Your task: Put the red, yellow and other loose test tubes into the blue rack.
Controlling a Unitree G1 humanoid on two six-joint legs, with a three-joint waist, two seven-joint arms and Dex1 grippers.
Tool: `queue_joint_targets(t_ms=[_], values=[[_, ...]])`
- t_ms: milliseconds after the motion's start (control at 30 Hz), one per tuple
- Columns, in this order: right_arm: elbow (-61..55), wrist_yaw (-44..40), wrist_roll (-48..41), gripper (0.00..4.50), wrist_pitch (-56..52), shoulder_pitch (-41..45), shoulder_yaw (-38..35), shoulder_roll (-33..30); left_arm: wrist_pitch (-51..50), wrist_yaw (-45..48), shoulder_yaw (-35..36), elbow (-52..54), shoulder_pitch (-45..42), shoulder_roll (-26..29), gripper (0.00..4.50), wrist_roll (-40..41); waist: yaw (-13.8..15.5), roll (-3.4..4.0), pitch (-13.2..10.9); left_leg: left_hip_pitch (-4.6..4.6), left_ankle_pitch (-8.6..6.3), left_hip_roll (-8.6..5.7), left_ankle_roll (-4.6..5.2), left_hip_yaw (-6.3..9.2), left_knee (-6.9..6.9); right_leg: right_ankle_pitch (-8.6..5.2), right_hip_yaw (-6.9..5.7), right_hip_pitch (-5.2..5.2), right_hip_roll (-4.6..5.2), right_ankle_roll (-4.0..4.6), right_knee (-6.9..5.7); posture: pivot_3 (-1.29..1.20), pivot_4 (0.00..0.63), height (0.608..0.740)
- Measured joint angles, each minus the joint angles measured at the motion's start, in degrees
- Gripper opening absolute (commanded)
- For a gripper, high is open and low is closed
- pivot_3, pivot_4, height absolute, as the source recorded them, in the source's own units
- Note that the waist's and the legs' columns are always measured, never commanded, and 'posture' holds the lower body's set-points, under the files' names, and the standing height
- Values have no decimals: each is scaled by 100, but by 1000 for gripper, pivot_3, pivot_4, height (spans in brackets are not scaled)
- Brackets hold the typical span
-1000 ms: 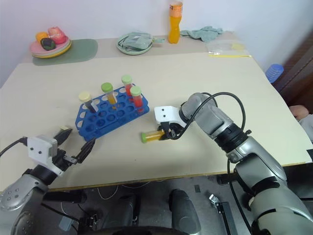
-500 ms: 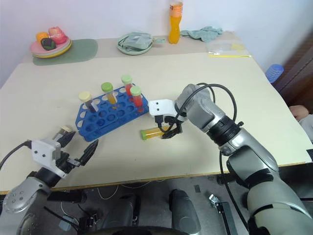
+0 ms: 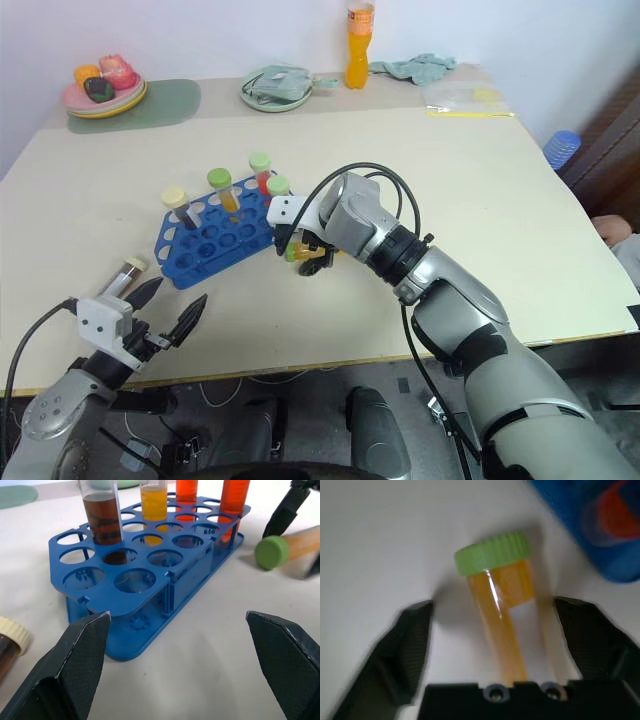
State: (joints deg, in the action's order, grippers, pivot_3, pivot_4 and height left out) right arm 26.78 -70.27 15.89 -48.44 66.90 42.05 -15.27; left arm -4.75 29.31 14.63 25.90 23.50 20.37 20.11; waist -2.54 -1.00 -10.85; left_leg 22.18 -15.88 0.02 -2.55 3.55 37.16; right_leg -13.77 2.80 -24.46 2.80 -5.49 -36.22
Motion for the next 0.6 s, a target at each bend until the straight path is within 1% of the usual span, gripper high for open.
queue_joint_targets(t_ms=[100, 200, 300, 367, 433, 467, 500, 567, 600], values=[[154, 28, 25, 1190, 129, 46, -2, 6, 29, -5, -24, 0, 21, -22, 4500, -21, 2, 1, 0, 0, 0, 0, 0, 1, 0, 0, -1, 0, -1, 0, -1, 0, 150, 740], [-5, -119, 32, 1190, 84, 45, 41, -155, 32, -12, -27, 1, 53, -31, 4500, -34, 18, 2, -2, 4, 0, -2, 0, 2, 0, 0, -1, -1, 0, 0, 0, 0, 150, 740], [-580, -424, -37, 1190, -119, 5, 35, -503, 39, -24, -28, 1, 75, -34, 4500, -39, 9, 3, -2, 13, 0, -2, 0, 3, -1, 1, -2, -10, 1, -2, 1, 0, 150, 740], [-1368, -652, -319, 1190, -72, -283, -196, -782, 45, -58, -26, 8, 78, -41, 4500, -39, 10, 2, -2, 15, -1, -1, 1, 7, -3, 0, -7, -10, 0, -2, 1, 0, 150, 740], [-2268, -805, -764, 1190, 139, -748, -583, -894, 44, -89, -20, 15, 98, -39, 4500, -38, 2, 2, -2, 15, -2, 1, 3, 9, -6, 0, -8, -11, -3, -2, 2, 0, 150, 740], [-2604, -760, -1001, 1190, 339, -991, -834, -830, 41, -101, -18, 17, 100, -37, 4500, -37, -4, 1, -2, 15, -2, 2, 3, 8, -5, 0, -8, -11, -4, -3, 1, 0, 150, 740], [-2936, -583, -1334, 1190, 584, -1322, -1223, -583, 39, -117, -13, 21, 98, -36, 4500, -36, -20, 2, -2, 12, -2, 5, 4, 5, -6, 1, -5, -11, -8, -3, -1, 0, 150, 740], [-3165, 51, -1886, 1190, 864, -1746, -1978, 349, 27, -148, -7, 24, 96, -32, 4500, -36, -63, 4, -3, 7, -2, 13, 4, 5, -5, 0, -2, -12, -17, -2, -13, 0, 150, 740], [-3166, 377, -2098, 1190, 942, -1796, -2216, 773, 17, -167, -6, 24, 77, -32, 4500, -35, -71, 6, -5, 5, -1, 14, 4, 7, -4, 0, -3, -13, -21, -1, -20, 0, 150, 740]])
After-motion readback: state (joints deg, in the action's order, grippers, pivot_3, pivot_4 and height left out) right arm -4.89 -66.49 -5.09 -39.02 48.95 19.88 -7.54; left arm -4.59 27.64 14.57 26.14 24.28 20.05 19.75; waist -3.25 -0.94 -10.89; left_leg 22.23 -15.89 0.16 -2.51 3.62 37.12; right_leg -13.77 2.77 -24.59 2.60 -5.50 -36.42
